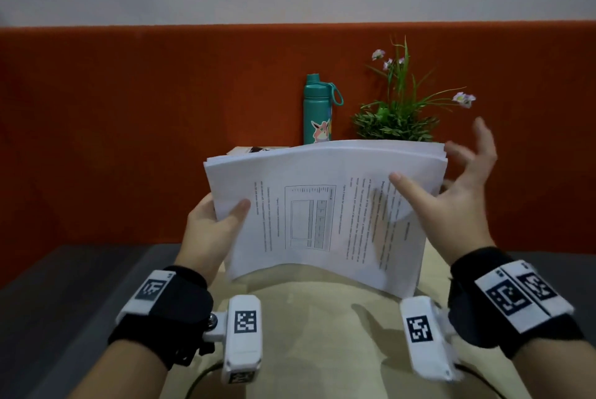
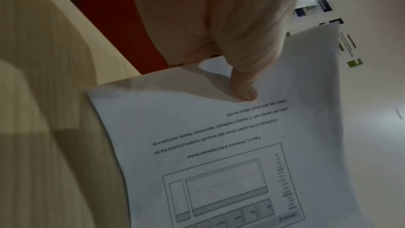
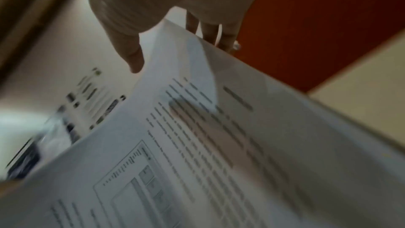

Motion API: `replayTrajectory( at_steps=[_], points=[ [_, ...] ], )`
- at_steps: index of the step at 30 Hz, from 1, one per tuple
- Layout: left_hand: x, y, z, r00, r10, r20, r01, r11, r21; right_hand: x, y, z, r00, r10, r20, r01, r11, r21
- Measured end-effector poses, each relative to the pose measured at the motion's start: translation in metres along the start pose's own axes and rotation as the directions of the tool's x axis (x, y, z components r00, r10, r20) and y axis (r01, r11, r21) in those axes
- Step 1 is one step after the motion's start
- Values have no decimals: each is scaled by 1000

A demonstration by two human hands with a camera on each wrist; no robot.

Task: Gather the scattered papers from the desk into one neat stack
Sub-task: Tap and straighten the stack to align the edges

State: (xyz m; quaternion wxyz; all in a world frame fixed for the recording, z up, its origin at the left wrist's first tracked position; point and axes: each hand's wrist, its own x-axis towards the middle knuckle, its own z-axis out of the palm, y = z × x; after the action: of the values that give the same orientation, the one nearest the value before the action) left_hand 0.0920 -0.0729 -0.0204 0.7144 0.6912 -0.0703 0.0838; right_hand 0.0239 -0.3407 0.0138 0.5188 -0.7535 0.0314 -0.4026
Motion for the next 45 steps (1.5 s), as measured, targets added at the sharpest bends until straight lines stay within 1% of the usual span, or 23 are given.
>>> replayTrajectory(
  at_steps=[2, 4, 7, 15, 19, 21, 23, 25, 26, 28, 30, 32, 33, 34, 35, 36, 37, 38, 39, 40, 41, 43, 45],
  points=[
    [0, 2, -2, 1000, -7, 0, 7, 1000, 0, 7, -11, -1, 987, -117, 108, 142, 955, -260],
    [-1, 2, -3, 1000, -2, 7, 2, 1000, -1, 13, -14, -1, 977, -96, 188, 172, 880, -443],
    [-1, 1, -3, 1000, 4, 9, -4, 1000, 7, 15, -12, -2, 975, -94, 204, 184, 852, -490],
    [3, 1, -3, 1000, 10, 22, -11, 1000, 21, 13, -15, -2, 965, -54, 258, 217, 715, -664],
    [0, 0, -4, 997, -19, 75, 17, 999, 32, 13, -15, -1, 971, -9, 240, 177, 702, -689],
    [-2, 4, -3, 996, -22, 89, 18, 999, 43, 13, -18, -1, 975, -16, 222, 184, 620, -763],
    [2, 19, -1, 997, 58, 58, -64, 993, 97, 14, -26, 2, 970, -82, 230, 235, 562, -793],
    [8, 44, 5, 973, 222, 65, -231, 948, 219, 16, -40, 9, 944, -107, 312, 316, 564, -763],
    [10, 59, 8, 946, 309, 95, -323, 904, 281, 18, -47, 14, 933, -104, 346, 338, 589, -734],
    [14, 89, 14, 865, 473, 167, -498, 770, 399, 21, -55, 20, 937, -93, 336, 294, 728, -619],
    [17, 113, 18, 788, 573, 226, -603, 644, 471, 26, -58, 22, 959, -54, 278, 169, 896, -410],
    [18, 125, 21, 760, 613, 218, -620, 580, 529, 25, -51, 22, 966, -4, 259, 66, 971, -230],
    [21, 125, 22, 762, 631, 143, -573, 557, 601, 23, -46, 22, 972, 3, 234, 35, 987, -157],
    [23, 122, 22, 769, 639, 20, -480, 555, 679, 19, -40, 23, 980, 13, 196, 5, 996, -90],
    [23, 113, 22, 792, 600, -118, -359, 612, 704, 14, -34, 23, 987, 39, 158, -36, 999, -23],
    [21, 105, 22, 846, 488, -215, -258, 727, 636, 10, -27, 25, 989, 76, 127, -82, 996, 44],
    [19, 94, 23, 920, 319, -229, -181, 862, 473, 5, -20, 27, 987, 119, 106, -131, 985, 112],
    [16, 81, 26, 975, 152, -160, -104, 957, 272, 0, -16, 29, 982, 160, 97, -175, 969, 175],
    [14, 68, 30, 997, 31, -65, -23, 992, 126, -4, -11, 32, 976, 191, 103, -209, 952, 221],
    [10, 58, 34, 1000, 1, 8, -2, 996, 94, -8, -6, 35, 971, 213, 109, -235, 938, 255],
    [10, 50, 37, 999, 31, 30, -34, 992, 122, -12, -2, 37, 966, 232, 116, -255, 929, 269],
    [6, 45, 43, 994, 106, -28, -100, 980, 169, -20, 3, 41, 954, 270, 129, -297, 911, 286],
    [5, 42, 46, 988, 139, -71, -129, 984, 124, -25, 7, 41, 954, 273, 124, -299, 909, 292]
  ],
)
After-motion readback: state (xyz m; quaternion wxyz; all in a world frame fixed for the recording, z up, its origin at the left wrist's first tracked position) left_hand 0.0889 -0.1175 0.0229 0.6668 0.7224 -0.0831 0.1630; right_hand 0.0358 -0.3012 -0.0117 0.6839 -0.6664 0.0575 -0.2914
